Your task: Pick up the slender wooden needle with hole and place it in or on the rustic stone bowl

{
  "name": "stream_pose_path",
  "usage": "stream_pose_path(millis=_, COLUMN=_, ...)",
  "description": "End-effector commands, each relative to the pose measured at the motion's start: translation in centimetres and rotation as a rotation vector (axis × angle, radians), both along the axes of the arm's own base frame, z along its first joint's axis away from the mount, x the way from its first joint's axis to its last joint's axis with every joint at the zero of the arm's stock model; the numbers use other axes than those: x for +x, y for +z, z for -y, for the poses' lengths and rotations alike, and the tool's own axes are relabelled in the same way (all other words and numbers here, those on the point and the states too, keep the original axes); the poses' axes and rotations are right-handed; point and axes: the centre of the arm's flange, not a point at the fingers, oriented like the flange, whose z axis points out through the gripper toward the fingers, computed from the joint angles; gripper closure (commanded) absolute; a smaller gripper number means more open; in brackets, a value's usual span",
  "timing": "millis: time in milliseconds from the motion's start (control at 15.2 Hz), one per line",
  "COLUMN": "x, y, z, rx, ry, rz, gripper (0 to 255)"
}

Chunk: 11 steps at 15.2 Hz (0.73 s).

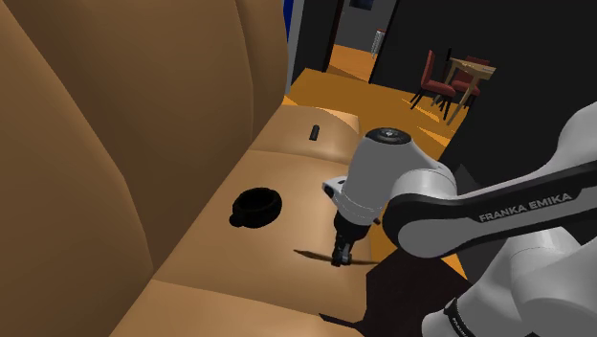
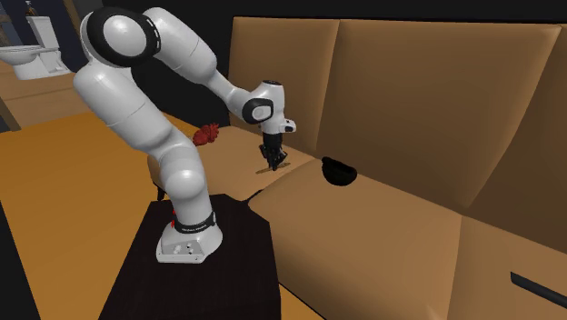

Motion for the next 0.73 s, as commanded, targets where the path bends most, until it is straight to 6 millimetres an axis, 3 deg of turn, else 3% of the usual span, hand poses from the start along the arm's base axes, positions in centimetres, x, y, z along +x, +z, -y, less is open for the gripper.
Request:
stream_pose_path(millis=0, x=0.0, y=1.0, z=0.1, rx=0.0, ry=0.0, rz=-0.001, gripper=255)
stream_pose_path(millis=660, x=0.0, y=6.1, z=0.1, rx=0.0, ry=0.0, rz=-0.001, gripper=255)
